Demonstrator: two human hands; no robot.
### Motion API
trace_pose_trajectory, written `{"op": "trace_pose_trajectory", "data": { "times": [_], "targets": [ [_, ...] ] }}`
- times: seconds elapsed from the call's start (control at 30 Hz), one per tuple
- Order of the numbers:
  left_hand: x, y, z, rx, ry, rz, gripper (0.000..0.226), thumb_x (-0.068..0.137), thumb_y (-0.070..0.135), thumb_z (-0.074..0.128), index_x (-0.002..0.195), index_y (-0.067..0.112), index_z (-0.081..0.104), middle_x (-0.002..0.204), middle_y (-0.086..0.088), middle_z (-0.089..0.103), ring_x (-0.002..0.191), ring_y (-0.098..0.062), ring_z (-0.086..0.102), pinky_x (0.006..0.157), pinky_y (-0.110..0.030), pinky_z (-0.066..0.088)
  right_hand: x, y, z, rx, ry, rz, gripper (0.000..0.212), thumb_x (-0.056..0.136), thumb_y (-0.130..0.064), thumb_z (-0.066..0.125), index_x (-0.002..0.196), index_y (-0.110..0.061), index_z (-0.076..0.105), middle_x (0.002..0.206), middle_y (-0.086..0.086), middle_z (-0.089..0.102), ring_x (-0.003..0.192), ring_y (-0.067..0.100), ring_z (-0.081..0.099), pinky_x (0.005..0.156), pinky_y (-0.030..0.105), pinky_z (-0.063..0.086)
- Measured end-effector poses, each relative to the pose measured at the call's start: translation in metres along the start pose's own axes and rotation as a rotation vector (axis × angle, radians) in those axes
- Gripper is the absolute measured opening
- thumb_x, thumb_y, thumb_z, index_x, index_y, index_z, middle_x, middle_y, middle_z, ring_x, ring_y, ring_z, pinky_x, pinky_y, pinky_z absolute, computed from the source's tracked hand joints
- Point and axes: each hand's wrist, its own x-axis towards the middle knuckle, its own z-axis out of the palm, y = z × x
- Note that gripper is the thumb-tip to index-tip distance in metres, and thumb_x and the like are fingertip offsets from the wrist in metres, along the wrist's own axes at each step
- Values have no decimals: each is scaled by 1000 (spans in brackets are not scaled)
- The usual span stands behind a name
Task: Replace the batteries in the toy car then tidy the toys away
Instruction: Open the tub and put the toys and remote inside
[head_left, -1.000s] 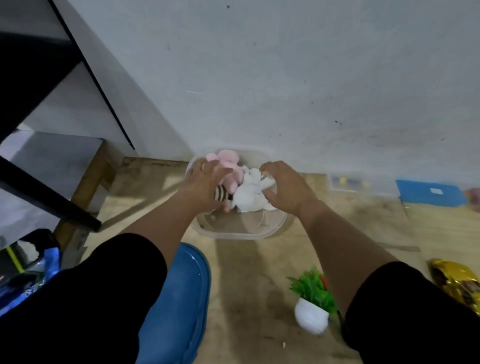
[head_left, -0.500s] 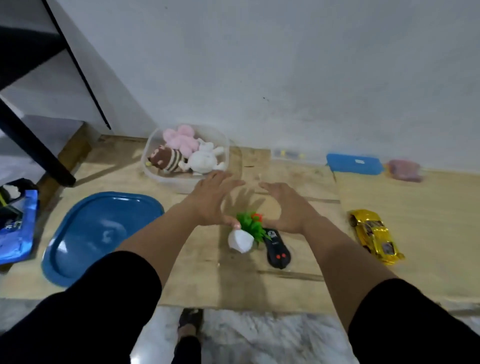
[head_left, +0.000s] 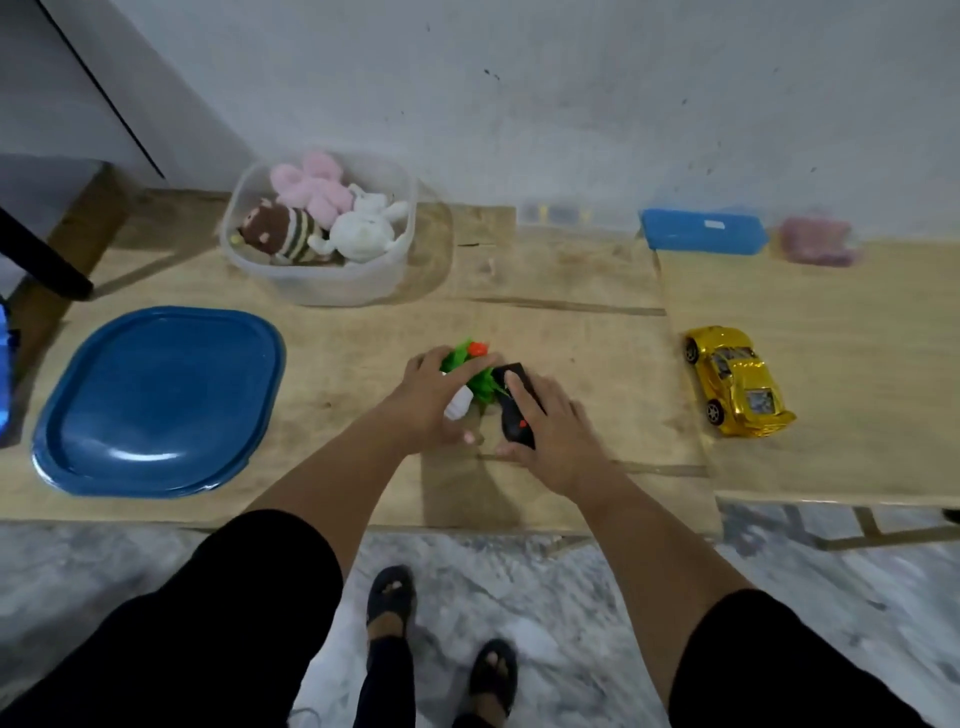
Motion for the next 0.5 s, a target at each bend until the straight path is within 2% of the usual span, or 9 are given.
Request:
{"op": "trace_pose_trajectory", "data": {
  "times": [0.17, 0.33, 0.5],
  "targets": [
    [-2, -4, 3, -130, 29, -6, 93, 76, 27, 78, 146, 44, 18, 152, -14, 13, 139, -32, 16, 109, -43, 29, 4, -4, -3, 73, 92, -24, 71, 92, -34, 54, 149, -19, 16, 151, 12, 23, 136, 30, 26, 113, 33, 22],
    [-5, -16, -24, -259, 157, 21, 92, 71, 29, 82, 145, 37, 28, 148, -14, 22, 136, -32, 24, 110, -46, 31, 23, -16, -45, -1, 170, -25, 67, 94, -32, 51, 149, -17, 17, 150, 11, 26, 133, 29, 30, 109, 32, 26],
    [-1, -38, -98, -189, 396, 72, 89, 69, 31, 82, 144, 35, 33, 143, -14, 31, 132, -30, 30, 110, -44, 31, 67, -60, -98, -27, 274, -105, 66, 94, -28, 52, 149, -15, 18, 146, 14, 31, 131, 29, 32, 108, 33, 28]
  ]
}}
